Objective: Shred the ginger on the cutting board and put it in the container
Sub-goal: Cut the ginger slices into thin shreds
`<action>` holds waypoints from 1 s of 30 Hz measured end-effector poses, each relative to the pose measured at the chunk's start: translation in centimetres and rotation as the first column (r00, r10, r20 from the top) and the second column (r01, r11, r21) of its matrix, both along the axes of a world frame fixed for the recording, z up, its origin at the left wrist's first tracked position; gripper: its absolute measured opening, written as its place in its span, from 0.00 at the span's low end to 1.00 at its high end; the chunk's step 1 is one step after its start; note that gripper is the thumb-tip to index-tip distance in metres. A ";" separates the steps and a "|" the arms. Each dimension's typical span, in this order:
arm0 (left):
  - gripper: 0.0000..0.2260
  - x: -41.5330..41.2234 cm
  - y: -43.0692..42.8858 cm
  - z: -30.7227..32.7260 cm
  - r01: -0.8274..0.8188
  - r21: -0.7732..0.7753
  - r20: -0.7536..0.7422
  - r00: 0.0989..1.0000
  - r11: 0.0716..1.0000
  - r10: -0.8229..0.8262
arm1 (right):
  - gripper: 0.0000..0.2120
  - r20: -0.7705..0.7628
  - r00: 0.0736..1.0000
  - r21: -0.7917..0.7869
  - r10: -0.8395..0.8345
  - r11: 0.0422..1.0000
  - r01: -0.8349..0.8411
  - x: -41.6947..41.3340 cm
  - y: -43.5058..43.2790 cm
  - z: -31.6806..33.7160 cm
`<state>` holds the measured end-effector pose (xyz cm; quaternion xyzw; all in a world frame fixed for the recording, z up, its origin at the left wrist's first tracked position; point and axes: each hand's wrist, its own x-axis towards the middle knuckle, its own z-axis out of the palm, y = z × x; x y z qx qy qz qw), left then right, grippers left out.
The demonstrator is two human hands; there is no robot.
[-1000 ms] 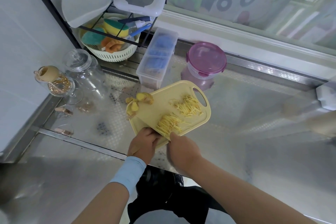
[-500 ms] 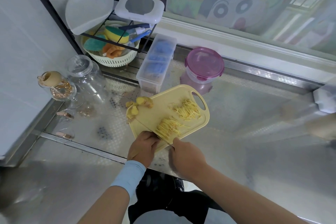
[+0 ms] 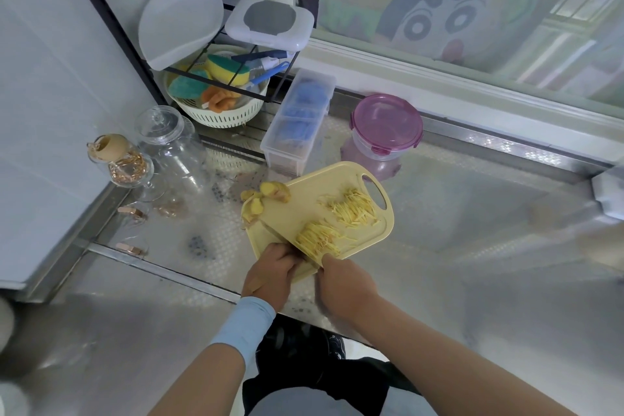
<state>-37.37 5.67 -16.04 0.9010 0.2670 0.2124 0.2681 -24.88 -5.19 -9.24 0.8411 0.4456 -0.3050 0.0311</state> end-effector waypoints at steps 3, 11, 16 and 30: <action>0.05 0.2 0.1 0.0 -0.033 -0.014 -0.006 0.999 0.999 0.033 | 0.09 0.024 0.999 0.023 0.027 0.999 -0.028 -0.3 -0.3 0.1; 0.13 0.1 0.1 -0.4 -0.032 0.061 -0.021 0.999 0.998 0.033 | 0.03 -0.023 0.998 0.108 -0.059 0.992 0.061 -0.4 -2.9 0.5; 0.14 -0.1 -0.1 -0.6 -0.041 0.052 0.009 0.999 0.998 0.040 | 0.07 -0.026 0.998 0.058 -0.061 0.996 0.062 -0.7 -2.0 0.2; 0.12 0.0 0.1 -0.6 -0.023 0.093 -0.006 1.000 0.995 0.024 | 0.09 -0.051 0.998 0.076 -0.034 0.996 0.037 -0.4 0.8 0.1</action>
